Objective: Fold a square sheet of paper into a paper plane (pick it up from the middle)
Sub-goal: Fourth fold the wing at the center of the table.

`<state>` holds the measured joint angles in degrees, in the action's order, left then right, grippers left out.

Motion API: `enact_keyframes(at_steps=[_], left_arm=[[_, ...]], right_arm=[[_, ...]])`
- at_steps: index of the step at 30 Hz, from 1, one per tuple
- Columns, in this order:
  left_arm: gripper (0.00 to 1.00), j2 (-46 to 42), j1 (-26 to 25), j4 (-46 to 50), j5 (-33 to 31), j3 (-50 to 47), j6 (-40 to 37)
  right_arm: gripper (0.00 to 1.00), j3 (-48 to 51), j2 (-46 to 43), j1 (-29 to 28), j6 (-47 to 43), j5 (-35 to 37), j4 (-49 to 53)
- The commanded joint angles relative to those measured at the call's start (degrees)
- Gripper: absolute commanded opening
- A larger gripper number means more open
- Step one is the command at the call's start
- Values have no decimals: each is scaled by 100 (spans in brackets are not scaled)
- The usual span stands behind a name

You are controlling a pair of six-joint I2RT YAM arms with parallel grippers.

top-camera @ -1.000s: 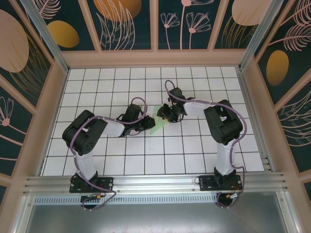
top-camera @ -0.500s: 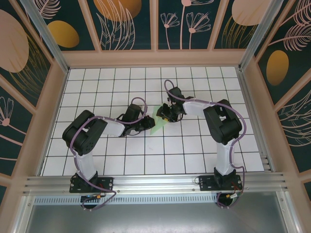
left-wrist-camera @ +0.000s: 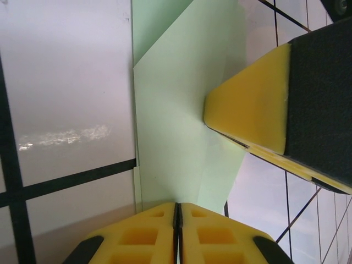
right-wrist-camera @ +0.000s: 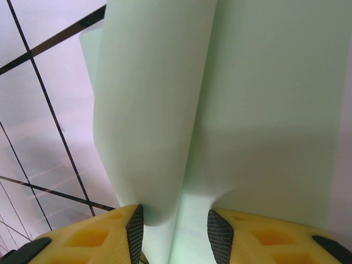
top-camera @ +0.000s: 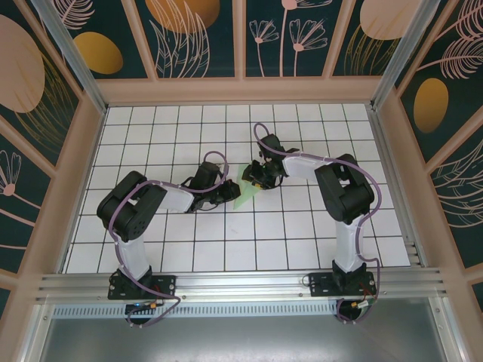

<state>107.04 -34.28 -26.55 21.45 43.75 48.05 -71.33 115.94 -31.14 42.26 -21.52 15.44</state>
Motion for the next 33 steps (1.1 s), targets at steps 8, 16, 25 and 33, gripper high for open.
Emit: enact_keyframes(at_steps=[8, 16, 25, 33], left_arm=[[2, 186, -17, 694, -326, -66, -66], [0, 299, -17, 946, -307, -60, -134], [0, 352, -15, 1125, -308, 37, -147], [0, 370, -17, 1226, -326, 77, -119]], right_arm=[[40, 216, -58, 40, -551, 565, -57], [40, 222, -893, 251, -906, -441, -841], [18, 776, -561, 239, -1051, -1593, -1617], [11, 618, -139, 257, -1268, -1599, -1451]])
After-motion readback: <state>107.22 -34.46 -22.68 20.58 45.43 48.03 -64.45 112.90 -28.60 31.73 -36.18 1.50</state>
